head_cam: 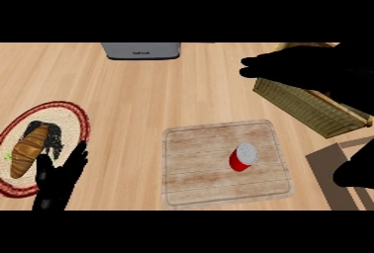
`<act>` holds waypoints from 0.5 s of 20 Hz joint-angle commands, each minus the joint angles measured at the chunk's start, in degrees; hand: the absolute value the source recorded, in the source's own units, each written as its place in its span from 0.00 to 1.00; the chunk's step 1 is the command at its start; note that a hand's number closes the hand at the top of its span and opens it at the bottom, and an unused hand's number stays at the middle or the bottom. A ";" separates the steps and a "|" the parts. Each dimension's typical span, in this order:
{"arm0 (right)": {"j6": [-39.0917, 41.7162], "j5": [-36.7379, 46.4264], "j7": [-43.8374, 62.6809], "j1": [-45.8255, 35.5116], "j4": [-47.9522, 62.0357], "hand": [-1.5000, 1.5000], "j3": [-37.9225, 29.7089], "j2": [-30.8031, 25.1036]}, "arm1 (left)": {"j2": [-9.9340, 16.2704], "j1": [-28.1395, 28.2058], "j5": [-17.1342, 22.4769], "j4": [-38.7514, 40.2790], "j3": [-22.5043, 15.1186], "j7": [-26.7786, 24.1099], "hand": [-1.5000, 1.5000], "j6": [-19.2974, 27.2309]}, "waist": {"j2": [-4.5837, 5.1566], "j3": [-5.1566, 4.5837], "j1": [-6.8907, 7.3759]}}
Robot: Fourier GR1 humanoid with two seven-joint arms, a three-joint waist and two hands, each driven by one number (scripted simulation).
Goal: Pick the can from the cutting board and place it in the basket
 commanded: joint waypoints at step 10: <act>16.28 -11.63 3.99 -1.46 0.66 0.00 -4.56 -9.75 | -1.86 -1.83 -1.05 3.36 0.91 1.71 0.50 -1.71 | 0.43 -0.21 0.30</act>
